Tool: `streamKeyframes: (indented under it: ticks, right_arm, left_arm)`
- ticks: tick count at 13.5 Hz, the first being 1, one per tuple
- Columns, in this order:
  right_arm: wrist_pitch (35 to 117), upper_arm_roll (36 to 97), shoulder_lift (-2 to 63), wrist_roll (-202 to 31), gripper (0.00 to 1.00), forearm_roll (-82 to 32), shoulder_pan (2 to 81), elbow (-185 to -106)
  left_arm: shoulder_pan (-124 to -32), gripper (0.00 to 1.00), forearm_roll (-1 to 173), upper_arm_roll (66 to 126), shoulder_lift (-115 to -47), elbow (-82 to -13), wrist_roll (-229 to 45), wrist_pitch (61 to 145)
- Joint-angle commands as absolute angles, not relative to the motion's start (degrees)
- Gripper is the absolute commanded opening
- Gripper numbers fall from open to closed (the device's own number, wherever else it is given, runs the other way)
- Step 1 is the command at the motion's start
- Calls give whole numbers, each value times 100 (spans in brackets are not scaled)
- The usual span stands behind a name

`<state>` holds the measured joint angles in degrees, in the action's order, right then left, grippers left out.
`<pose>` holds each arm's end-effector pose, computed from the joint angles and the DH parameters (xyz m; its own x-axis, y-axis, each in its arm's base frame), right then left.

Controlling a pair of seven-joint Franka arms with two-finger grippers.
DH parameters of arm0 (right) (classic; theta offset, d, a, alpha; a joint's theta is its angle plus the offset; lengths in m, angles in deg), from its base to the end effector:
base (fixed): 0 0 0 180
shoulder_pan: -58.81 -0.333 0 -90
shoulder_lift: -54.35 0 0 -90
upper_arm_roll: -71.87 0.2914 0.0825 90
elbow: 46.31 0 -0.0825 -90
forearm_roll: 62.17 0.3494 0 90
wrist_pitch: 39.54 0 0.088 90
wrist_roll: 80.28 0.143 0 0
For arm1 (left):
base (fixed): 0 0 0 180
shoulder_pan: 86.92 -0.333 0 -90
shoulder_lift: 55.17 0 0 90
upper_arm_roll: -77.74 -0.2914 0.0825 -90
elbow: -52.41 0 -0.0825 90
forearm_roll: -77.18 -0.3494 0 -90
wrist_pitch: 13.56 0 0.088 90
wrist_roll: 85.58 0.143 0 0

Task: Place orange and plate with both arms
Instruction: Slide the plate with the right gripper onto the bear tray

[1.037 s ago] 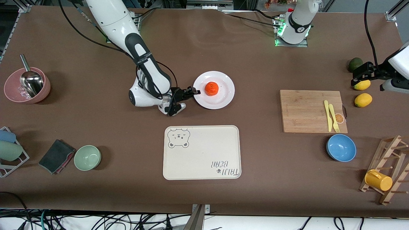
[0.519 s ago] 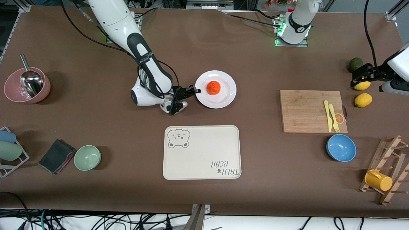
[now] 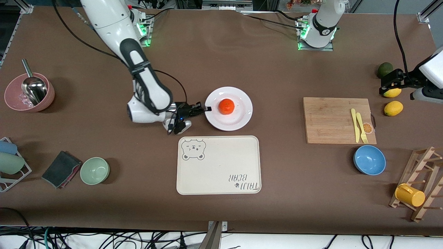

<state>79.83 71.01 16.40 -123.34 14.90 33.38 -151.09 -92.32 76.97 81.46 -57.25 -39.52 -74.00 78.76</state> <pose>0.5086 0.3201 0.1554 0.9715 0.2310 -0.0533 0.0752 -0.5135 -0.8548 0.5308 0.0166 0.5336 0.9846 -0.1721 -0.0291 -0.1721 -0.9851 0.0046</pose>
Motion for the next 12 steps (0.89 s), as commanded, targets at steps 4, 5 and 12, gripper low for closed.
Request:
streamKeyframes:
  ticks: [4,5,12]
  right_arm:
    - [7814,7134,998,-11336,0,824,3992,-13669]
    - [7858,7143,727,-11011,0,780,3983,-13249]
    - [8657,7196,-752,-10445,0,832,3825,-11372]
  left_arm:
    - [-9237,100,7815,8134,-5737,-3918,-7345,7916]
    - [-9237,100,7815,8143,-5746,-3918,-7345,7916]
    - [-9219,100,7815,8134,-5772,-3909,-7345,7916]
